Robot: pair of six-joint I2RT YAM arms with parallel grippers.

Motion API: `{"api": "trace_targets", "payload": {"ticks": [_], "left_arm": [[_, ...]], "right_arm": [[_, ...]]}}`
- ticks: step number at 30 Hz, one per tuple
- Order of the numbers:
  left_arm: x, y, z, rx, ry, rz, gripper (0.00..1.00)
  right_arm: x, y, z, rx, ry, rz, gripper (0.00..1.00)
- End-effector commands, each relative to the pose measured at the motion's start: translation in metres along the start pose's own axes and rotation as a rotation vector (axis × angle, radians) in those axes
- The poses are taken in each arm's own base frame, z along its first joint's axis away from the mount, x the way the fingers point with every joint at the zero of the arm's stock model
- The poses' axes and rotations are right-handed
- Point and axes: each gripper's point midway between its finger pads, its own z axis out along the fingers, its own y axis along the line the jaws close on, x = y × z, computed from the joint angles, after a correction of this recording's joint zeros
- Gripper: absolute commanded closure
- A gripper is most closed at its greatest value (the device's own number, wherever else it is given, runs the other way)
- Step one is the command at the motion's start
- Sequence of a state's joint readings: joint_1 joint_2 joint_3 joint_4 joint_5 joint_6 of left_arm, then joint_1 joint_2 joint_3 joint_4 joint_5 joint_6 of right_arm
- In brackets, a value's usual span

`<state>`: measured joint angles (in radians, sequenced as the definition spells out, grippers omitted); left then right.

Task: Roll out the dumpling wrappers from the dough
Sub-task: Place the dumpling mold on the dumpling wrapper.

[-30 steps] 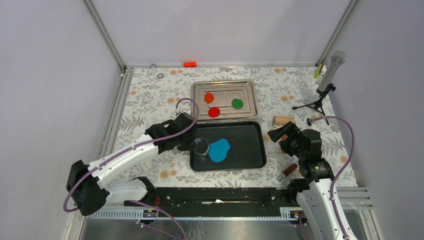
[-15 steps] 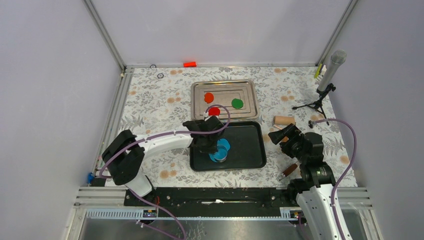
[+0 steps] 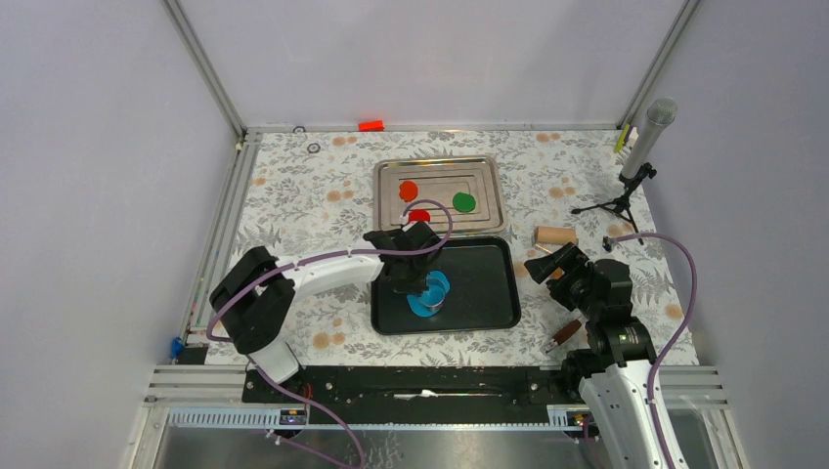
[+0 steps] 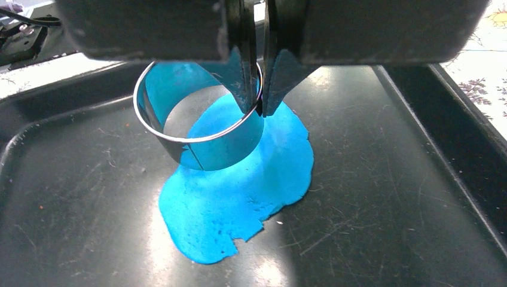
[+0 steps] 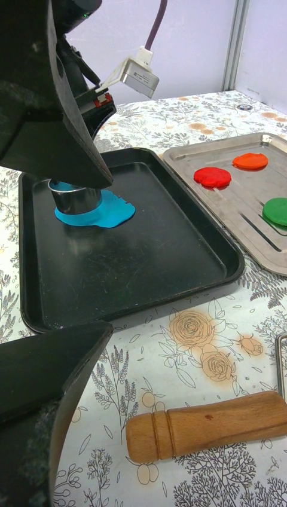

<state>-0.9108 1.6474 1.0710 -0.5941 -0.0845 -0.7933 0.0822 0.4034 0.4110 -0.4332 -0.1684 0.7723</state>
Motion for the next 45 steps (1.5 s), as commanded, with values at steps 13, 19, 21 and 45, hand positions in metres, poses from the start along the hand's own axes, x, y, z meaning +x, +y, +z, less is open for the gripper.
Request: {"api": "trace_targets", "payload": {"ticks": [13,19,21,45], "left_arm": [[-0.02,0.008,0.006,-0.028,-0.037,-0.034,1.0],[-0.018,0.012,0.01,-0.038,-0.028,-0.04,1.0],[-0.018,0.011,0.011,-0.03,-0.026,-0.041,1.0],[-0.008,0.01,0.02,-0.016,0.014,-0.042,1.0]], "right_arm": [[-0.006,0.004,0.0,-0.008,-0.02,-0.006,0.11],[-0.006,0.004,0.001,-0.007,-0.019,-0.006,0.1],[-0.005,0.003,0.001,-0.007,-0.017,-0.006,0.1],[-0.007,0.002,0.003,0.004,-0.022,-0.008,0.1]]}}
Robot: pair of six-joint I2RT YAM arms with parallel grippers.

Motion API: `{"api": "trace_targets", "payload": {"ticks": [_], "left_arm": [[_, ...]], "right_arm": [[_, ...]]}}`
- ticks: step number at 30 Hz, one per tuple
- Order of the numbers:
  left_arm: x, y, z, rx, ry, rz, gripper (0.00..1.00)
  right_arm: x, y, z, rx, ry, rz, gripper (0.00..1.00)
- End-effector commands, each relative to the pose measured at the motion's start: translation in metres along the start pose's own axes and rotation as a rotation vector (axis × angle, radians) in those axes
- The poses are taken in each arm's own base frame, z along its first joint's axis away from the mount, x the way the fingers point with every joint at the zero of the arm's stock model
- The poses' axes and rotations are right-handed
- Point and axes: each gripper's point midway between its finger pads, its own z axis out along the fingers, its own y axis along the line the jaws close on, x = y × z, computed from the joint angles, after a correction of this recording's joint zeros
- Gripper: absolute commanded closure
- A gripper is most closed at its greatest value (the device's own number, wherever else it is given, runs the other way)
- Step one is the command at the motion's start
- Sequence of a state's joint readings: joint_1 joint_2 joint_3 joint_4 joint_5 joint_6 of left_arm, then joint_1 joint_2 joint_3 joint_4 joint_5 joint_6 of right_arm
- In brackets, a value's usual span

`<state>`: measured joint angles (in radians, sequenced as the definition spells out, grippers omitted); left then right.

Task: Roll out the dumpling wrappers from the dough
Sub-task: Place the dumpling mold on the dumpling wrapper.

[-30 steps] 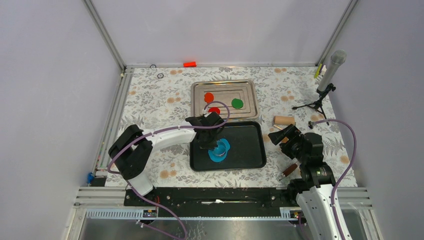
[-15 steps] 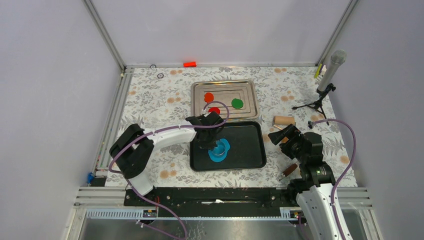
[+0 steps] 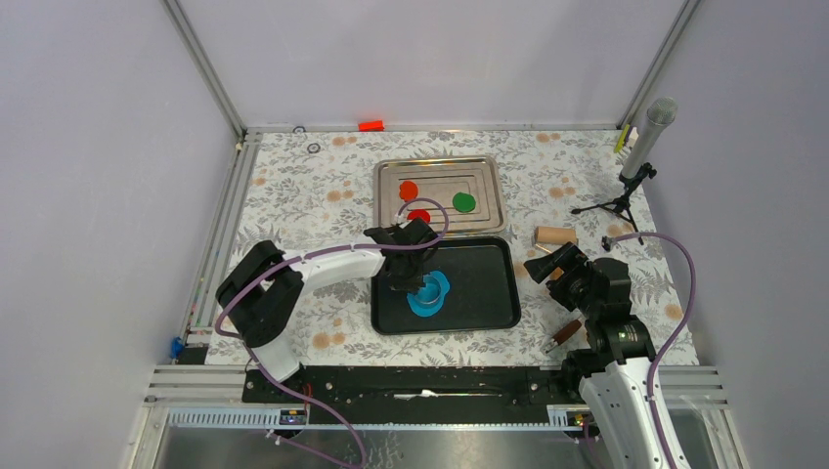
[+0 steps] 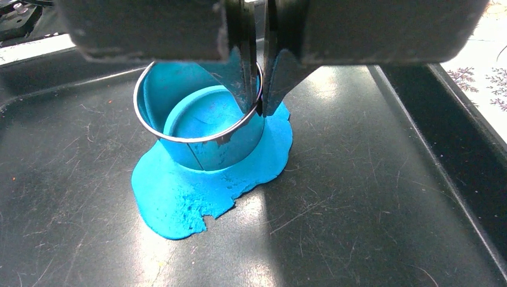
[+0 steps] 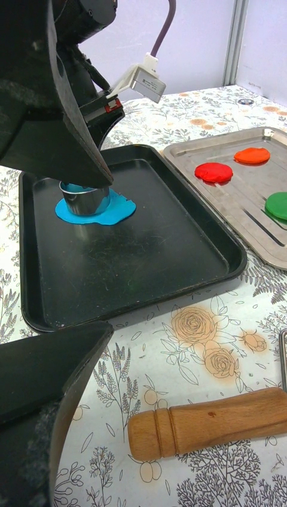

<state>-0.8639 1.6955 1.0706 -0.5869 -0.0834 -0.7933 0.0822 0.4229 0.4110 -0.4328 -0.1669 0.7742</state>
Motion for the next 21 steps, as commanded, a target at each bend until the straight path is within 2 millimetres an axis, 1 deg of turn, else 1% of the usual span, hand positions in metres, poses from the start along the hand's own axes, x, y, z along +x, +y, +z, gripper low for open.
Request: {"api": "trace_targets", "payload": {"ticks": [1,9,11,13,15,18,21], "left_arm": [[-0.002,-0.006,0.005,0.028,-0.002,-0.001,1.0],[0.004,-0.003,0.008,0.017,0.024,0.013,1.0],[0.006,-0.001,0.008,0.015,0.03,0.011,0.93],[0.006,-0.001,0.006,0.018,0.027,0.01,0.81],[0.005,-0.002,0.004,0.023,0.021,0.01,0.74],[0.001,-0.004,-0.001,0.03,0.011,0.017,0.7],[-0.005,-0.006,-0.011,0.025,0.001,0.044,0.63]], "right_arm": [[-0.009,0.005,0.0,-0.012,-0.034,-0.012,0.1],[-0.009,0.005,0.001,-0.011,-0.032,-0.011,0.1],[-0.009,0.005,0.001,-0.01,-0.033,-0.012,0.1],[-0.01,0.005,0.0,-0.011,-0.034,-0.013,0.1],[-0.009,0.005,0.0,-0.01,-0.031,-0.012,0.1],[-0.01,0.006,0.0,-0.012,-0.032,-0.011,0.1],[-0.01,0.007,0.0,-0.014,-0.031,-0.011,0.09]]}}
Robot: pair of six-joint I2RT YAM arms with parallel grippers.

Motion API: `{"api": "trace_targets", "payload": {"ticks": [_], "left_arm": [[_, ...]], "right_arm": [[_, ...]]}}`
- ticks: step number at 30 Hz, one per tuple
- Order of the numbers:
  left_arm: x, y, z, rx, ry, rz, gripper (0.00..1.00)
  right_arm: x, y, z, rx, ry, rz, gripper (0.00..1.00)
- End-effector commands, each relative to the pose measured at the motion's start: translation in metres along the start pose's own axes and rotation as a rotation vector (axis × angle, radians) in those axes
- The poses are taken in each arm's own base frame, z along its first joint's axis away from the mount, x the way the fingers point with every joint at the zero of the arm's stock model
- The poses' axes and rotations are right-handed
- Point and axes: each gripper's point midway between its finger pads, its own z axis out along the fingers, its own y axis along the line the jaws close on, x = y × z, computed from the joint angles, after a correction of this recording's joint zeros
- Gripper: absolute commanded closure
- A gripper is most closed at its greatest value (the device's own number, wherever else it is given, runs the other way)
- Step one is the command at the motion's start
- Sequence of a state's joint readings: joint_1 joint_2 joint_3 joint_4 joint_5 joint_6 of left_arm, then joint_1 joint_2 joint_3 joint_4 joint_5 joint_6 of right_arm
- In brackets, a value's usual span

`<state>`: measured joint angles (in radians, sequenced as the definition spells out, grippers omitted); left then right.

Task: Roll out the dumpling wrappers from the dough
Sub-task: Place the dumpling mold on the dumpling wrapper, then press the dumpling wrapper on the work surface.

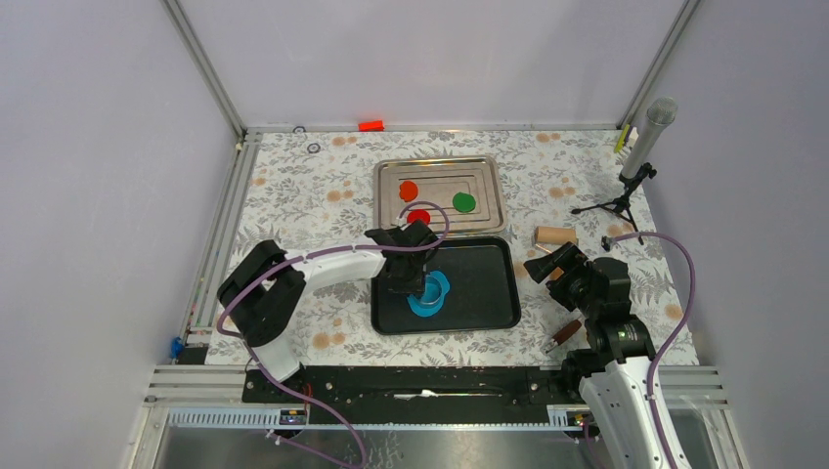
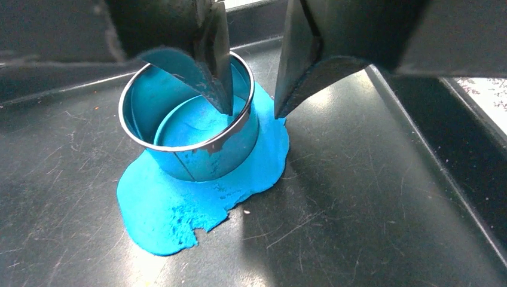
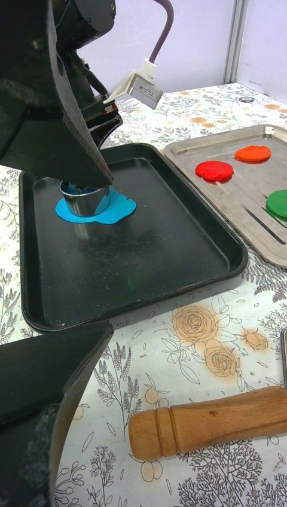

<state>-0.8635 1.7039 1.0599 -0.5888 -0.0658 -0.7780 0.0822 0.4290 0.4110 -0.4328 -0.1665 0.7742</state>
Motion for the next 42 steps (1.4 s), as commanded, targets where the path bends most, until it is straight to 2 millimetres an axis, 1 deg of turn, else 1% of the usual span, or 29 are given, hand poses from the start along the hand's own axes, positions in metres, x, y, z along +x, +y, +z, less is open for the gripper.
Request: {"api": "trace_targets", "payload": {"ticks": [1,4,6,8,11,16,17,19,20,22,24,26,28,29,31,33,34,35,36,37,38,39,41,42], "left_arm": [[-0.014,-0.008,-0.017,0.021,-0.031,0.032,0.61],[-0.021,-0.01,-0.027,0.023,-0.052,0.044,0.53],[-0.024,-0.013,-0.032,0.031,-0.063,0.047,0.51],[-0.027,-0.015,-0.038,0.043,-0.071,0.048,0.51],[-0.03,-0.02,-0.046,0.065,-0.08,0.053,0.5],[-0.035,-0.024,-0.059,0.076,-0.089,0.066,0.5],[-0.036,-0.024,-0.062,0.081,-0.091,0.068,0.49],[-0.036,-0.025,-0.071,0.099,-0.103,0.066,0.45],[-0.037,-0.024,-0.076,0.105,-0.112,0.061,0.44],[-0.038,-0.019,-0.086,0.118,-0.132,0.04,0.44],[-0.036,-0.012,-0.092,0.139,-0.146,0.011,0.44],[-0.038,-0.01,-0.096,0.2,-0.18,-0.011,0.45],[-0.038,-0.003,-0.099,0.233,-0.218,-0.055,0.45],[-0.038,0.0,-0.1,0.247,-0.234,-0.076,0.45],[-0.038,0.006,-0.102,0.276,-0.258,-0.113,0.45],[-0.034,0.01,-0.103,0.291,-0.261,-0.131,0.44],[-0.034,0.012,-0.104,0.29,-0.269,-0.136,0.42],[-0.033,0.015,-0.104,0.285,-0.274,-0.143,0.33],[-0.03,0.017,-0.104,0.281,-0.272,-0.146,0.31],[-0.03,0.021,-0.103,0.27,-0.28,-0.15,0.3],[-0.03,0.024,-0.102,0.261,-0.288,-0.155,0.28],[-0.028,0.025,-0.101,0.257,-0.287,-0.159,0.22],[-0.025,0.026,-0.097,0.257,-0.279,-0.166,0.21],[-0.023,0.026,-0.094,0.26,-0.269,-0.168,0.21]], "right_arm": [[-0.01,0.008,-0.001,-0.021,-0.034,-0.012,0.09],[-0.01,0.009,-0.001,-0.023,-0.032,-0.011,0.09],[-0.01,0.01,-0.001,-0.029,-0.029,-0.012,0.09],[-0.008,0.016,-0.001,-0.062,-0.012,-0.029,0.06],[-0.001,0.026,0.002,-0.099,0.065,-0.058,0.01],[0.01,0.035,0.007,-0.116,0.194,-0.115,0.01],[0.012,0.04,0.007,-0.137,0.219,-0.127,0.0],[0.022,0.047,0.009,-0.163,0.304,-0.145,0.0],[0.027,0.051,0.01,-0.17,0.344,-0.159,0.01],[0.04,0.061,0.011,-0.182,0.404,-0.212,0.04],[0.056,0.074,0.013,-0.198,0.442,-0.277,0.08],[0.073,0.085,0.02,-0.205,0.469,-0.304,0.09],[0.087,0.096,0.027,-0.222,0.496,-0.33,0.1],[0.094,0.1,0.032,-0.219,0.508,-0.341,0.12],[0.107,0.106,0.038,-0.214,0.543,-0.362,0.12],[0.115,0.108,0.044,-0.206,0.572,-0.367,0.16],[0.118,0.109,0.046,-0.203,0.579,-0.371,0.19],[0.121,0.109,0.049,-0.2,0.583,-0.374,0.22],[0.124,0.109,0.05,-0.197,0.587,-0.378,0.28],[0.126,0.109,0.052,-0.196,0.588,-0.383,0.31],[0.129,0.108,0.055,-0.196,0.59,-0.388,0.33],[0.133,0.108,0.058,-0.194,0.596,-0.39,0.33],[0.137,0.108,0.061,-0.192,0.602,-0.394,0.35],[0.14,0.108,0.063,-0.193,0.607,-0.395,0.39]]}}
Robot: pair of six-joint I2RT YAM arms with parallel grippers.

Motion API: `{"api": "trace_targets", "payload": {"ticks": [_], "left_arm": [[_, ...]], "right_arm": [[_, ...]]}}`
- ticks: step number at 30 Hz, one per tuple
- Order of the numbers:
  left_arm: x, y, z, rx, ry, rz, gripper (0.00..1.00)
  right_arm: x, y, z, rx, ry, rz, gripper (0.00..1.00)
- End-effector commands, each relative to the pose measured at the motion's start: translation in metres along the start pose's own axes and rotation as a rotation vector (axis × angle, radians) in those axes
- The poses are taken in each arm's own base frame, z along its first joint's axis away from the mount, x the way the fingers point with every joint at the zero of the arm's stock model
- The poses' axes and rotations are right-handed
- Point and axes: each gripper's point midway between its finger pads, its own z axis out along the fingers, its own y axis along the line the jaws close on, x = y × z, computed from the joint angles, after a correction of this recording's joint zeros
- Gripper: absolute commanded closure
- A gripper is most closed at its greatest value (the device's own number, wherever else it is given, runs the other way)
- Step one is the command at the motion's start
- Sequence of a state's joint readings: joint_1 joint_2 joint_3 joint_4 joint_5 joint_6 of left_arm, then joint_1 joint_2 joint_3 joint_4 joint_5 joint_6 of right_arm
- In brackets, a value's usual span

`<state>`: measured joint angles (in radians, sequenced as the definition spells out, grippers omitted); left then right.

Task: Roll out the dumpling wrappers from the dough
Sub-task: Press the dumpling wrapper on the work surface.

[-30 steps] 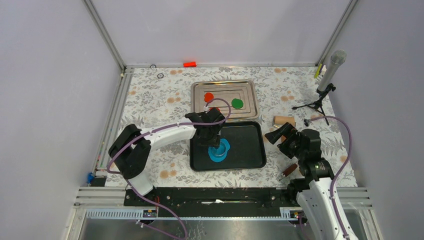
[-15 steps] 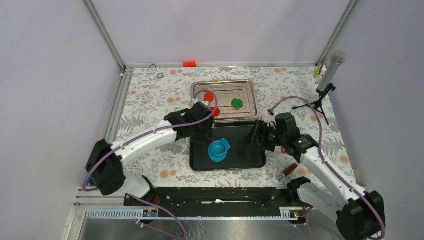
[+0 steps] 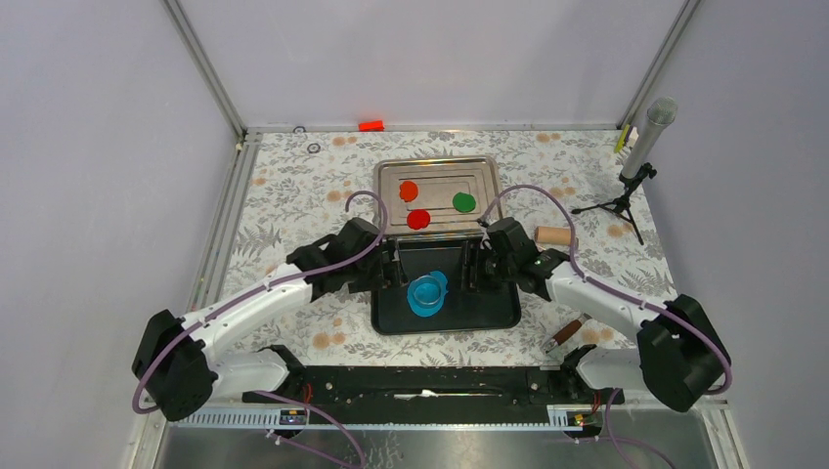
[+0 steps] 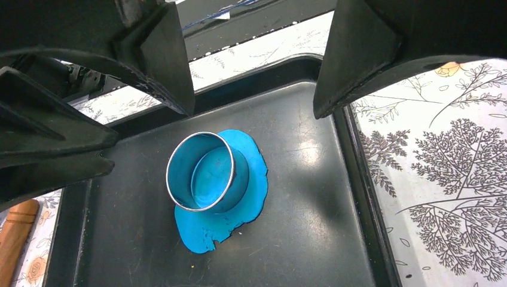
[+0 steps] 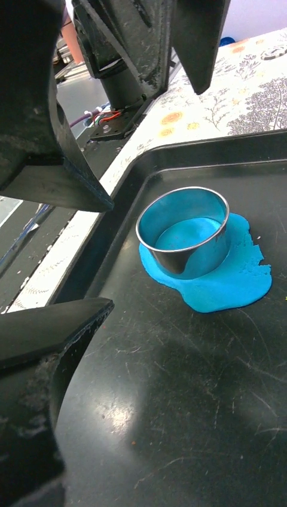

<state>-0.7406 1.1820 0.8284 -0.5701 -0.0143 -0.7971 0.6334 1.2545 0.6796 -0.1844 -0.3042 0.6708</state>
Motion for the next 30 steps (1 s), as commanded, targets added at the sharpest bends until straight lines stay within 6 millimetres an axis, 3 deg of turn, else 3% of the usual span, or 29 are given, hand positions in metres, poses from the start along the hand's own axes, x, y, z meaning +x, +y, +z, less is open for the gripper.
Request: {"api": "trace_targets", "payload": {"ticks": [1,5,11,19,30], "left_arm": [[-0.006,-0.008,0.003,0.051,-0.039,-0.033,0.21],[0.01,-0.019,0.019,0.122,0.048,-0.033,0.17],[0.023,-0.021,0.042,0.144,0.104,-0.064,0.15],[0.025,-0.014,0.049,0.114,0.1,-0.074,0.51],[0.029,-0.015,0.058,0.119,0.125,-0.083,0.61]], "right_arm": [[-0.02,0.022,0.01,-0.047,-0.063,-0.036,0.41],[-0.022,0.019,0.027,-0.015,-0.05,-0.018,0.55],[-0.024,0.02,0.042,-0.017,-0.022,-0.02,0.58],[-0.019,0.015,0.05,-0.01,-0.004,-0.006,0.62],[-0.015,0.015,0.054,-0.032,0.008,-0.004,0.68]]}}
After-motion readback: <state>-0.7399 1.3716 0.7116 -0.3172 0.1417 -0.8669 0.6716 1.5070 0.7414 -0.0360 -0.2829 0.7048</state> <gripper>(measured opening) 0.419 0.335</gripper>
